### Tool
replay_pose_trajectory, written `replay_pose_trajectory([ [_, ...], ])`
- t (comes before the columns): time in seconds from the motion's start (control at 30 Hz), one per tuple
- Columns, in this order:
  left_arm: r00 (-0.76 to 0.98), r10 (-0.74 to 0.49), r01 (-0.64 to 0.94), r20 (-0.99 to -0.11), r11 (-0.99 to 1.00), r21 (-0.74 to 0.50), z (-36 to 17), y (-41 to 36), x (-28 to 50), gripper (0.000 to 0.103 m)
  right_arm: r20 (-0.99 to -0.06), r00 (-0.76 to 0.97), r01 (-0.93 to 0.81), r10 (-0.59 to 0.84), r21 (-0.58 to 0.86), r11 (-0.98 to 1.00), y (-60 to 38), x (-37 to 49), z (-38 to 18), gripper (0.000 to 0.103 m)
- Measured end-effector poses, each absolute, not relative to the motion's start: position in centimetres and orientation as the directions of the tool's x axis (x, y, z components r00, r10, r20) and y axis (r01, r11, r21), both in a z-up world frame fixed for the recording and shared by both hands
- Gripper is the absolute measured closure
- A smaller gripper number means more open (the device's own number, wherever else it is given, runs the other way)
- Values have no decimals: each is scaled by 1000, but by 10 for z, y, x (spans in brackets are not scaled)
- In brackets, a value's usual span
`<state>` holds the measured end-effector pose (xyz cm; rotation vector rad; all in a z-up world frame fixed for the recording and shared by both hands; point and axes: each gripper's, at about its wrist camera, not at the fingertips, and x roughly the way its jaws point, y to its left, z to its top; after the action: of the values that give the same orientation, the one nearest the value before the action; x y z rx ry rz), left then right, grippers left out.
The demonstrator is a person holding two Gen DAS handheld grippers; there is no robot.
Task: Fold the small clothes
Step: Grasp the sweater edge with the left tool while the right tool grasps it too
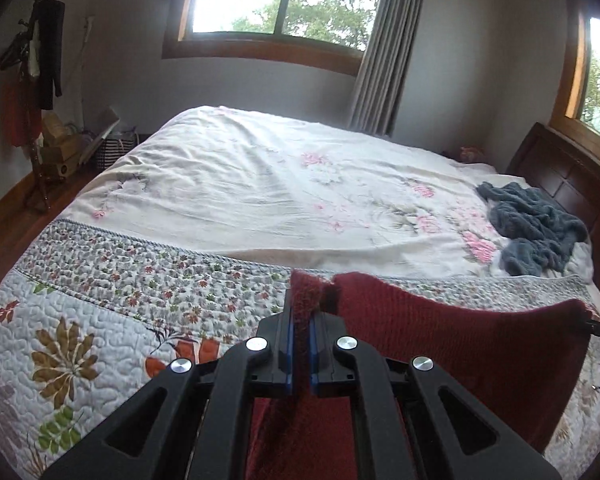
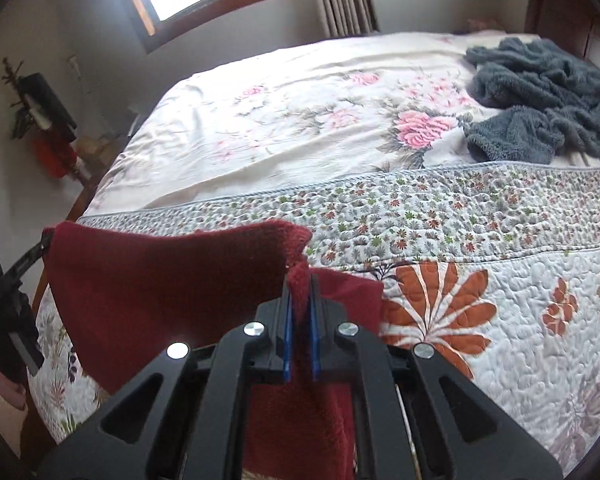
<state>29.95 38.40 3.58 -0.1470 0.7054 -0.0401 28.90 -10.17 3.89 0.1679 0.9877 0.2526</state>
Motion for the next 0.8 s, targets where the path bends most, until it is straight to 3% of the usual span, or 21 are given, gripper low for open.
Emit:
replay_pose_trajectory([
  [0.3, 623, -8, -73, -782, 995, -68, -62, 385, 350, 98, -871, 429, -84, 237, 223, 971, -90, 338, -34, 98],
  [0.8, 489, 62, -171, -870, 985, -26, -120, 391, 377, 90, -936, 317, 15, 154, 167, 986, -85, 370, -104, 97],
])
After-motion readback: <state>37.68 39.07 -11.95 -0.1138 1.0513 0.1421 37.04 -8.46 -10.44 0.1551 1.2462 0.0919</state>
